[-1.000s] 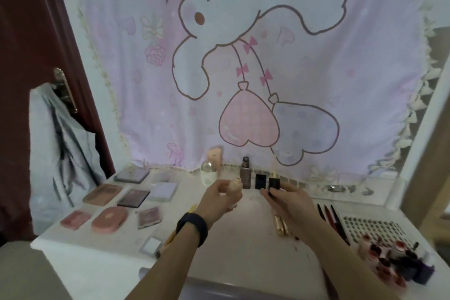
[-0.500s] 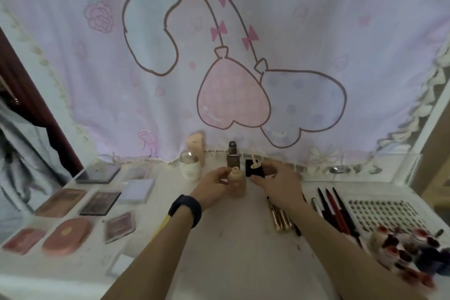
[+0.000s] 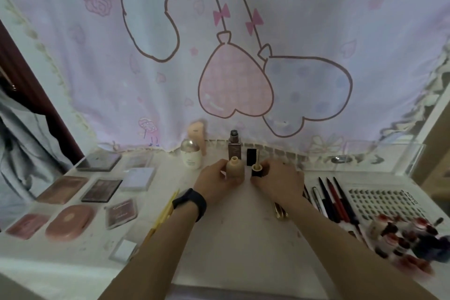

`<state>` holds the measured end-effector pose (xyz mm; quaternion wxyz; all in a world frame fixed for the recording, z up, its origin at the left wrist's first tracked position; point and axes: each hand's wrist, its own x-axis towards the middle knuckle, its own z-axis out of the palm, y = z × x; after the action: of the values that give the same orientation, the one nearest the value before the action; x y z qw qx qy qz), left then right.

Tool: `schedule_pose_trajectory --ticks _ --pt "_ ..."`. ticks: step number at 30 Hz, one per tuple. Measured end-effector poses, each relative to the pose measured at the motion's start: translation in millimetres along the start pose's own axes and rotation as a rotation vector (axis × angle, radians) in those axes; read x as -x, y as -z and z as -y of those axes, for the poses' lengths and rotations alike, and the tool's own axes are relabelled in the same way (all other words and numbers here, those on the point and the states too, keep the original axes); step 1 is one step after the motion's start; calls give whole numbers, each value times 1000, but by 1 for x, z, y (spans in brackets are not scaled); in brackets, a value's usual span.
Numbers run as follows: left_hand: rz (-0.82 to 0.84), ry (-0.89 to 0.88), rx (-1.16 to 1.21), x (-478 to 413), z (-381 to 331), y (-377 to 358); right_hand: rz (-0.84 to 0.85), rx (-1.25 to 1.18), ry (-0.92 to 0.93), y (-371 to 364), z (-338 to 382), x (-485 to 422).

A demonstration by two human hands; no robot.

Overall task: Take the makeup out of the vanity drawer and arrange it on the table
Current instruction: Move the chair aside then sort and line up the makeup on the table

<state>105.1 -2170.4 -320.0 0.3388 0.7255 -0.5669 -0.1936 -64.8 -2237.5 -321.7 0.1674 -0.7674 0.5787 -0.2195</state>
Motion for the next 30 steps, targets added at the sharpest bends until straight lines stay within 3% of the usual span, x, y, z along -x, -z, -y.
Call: schedule_pose_trajectory --ticks 19,25,30 --pt "129 17 -62 0 0 16 63 30 -29 9 6 6" --pt "11 75 -63 14 12 50 -58 -7 12 27 18 41" --pt "-250 132 42 29 23 74 -114 -150 214 15 29 98"
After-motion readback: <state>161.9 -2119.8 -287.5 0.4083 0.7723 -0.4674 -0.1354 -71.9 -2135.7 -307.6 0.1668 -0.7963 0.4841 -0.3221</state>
